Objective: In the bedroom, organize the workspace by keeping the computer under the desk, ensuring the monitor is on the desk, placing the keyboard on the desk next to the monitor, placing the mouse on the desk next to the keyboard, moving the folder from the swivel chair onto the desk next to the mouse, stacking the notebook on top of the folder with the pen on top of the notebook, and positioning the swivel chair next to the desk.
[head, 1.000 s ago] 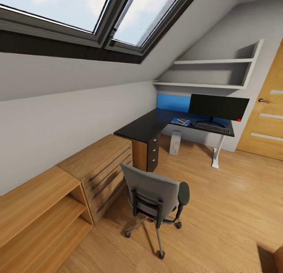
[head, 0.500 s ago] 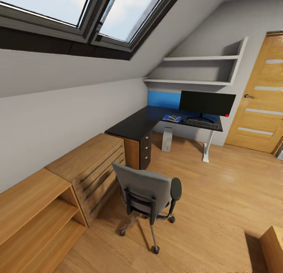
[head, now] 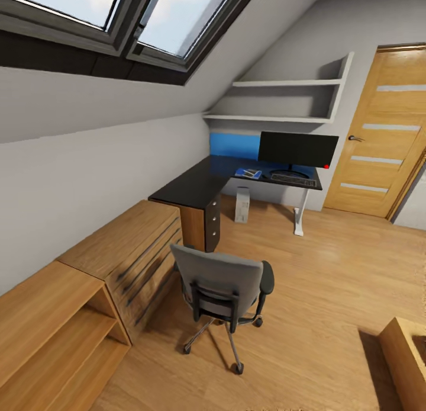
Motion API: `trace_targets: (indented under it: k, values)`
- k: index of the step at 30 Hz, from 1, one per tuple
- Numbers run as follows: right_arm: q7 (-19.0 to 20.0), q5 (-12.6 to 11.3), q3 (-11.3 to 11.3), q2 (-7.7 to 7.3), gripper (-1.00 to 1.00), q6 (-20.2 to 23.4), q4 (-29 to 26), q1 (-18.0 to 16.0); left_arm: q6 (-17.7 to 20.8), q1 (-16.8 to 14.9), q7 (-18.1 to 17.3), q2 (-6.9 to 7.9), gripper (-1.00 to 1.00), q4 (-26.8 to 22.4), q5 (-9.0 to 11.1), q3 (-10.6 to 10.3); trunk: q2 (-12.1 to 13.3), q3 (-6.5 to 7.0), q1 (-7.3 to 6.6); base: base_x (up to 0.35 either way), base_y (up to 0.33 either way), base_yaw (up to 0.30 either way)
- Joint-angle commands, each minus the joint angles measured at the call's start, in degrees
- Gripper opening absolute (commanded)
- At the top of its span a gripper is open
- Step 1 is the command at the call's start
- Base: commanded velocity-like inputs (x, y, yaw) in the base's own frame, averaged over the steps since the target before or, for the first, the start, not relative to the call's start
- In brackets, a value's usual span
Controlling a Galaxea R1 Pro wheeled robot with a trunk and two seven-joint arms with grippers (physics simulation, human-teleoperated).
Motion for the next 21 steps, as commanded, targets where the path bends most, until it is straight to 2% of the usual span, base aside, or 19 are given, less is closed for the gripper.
trace_targets:
  k: [1, 12, 21]
  values:
    - [-0.34, -0.49, 0.49, 0.04, 1.0, -0.19, 0.13, -0.07, 0.0, 0.02, -0.28, -0.04, 1.0, -0.09, 0.23, 0.27, -0.11, -0.16, 0.03, 0.0, 0.305, -0.23]
    - [-0.31, -3.58, 0.46, -0.06, 1.0, -0.2, 0.13, -0.07, 0.0, 0.01, -0.28, -0.04, 1.0, -0.09, 0.23, 0.27, -0.11, -0.4, 0.03, 0.0, 0.289, -0.254]
    - [-0.31, -4.01, 0.46, -0.07, 1.0, -0.21, 0.13, -0.07, 0.0, 0.0, -0.28, -0.04, 1.0, -0.09, 0.23, 0.27, -0.11, -0.42, 0.03, 0.0, 0.065, -0.267]
